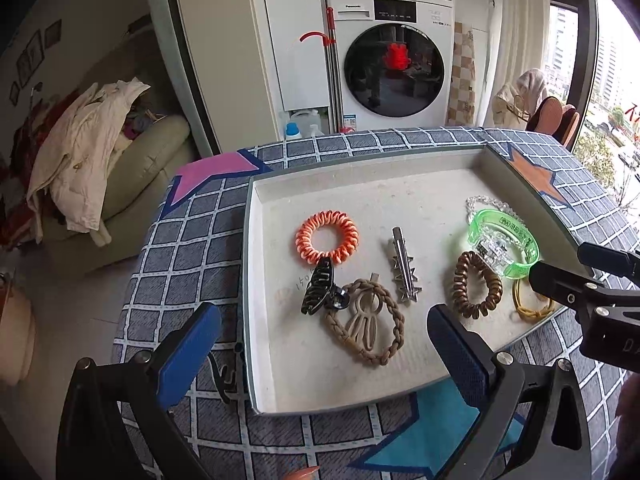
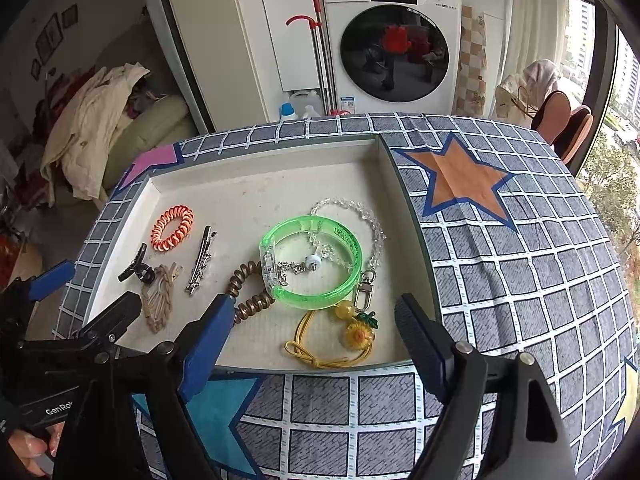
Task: Organize jewelry
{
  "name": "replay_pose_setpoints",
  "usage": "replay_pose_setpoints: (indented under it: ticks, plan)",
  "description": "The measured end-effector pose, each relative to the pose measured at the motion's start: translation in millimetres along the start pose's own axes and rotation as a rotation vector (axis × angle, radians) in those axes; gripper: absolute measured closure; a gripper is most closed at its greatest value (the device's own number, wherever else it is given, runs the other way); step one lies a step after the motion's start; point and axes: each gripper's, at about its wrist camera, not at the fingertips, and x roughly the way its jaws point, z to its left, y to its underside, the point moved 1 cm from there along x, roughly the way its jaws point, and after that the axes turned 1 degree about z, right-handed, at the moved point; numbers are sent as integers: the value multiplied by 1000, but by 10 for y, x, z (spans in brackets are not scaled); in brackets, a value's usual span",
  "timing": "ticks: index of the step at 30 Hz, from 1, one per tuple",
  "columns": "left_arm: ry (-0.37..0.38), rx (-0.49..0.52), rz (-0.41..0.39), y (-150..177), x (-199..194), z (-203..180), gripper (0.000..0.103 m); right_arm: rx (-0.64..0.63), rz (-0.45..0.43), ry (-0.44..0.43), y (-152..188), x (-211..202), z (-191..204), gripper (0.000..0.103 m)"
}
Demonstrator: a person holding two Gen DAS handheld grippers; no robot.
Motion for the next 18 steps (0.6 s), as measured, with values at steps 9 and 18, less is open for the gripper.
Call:
replay_pose_setpoints:
  ticks: [9, 18]
  plan:
    - [2, -34, 7, 81, -72, 74, 0, -27, -24, 36, 21, -57, 45, 17]
    - [-16, -66, -15, 202, -228, 129, 0, -6, -31, 15, 162, -166, 40, 17]
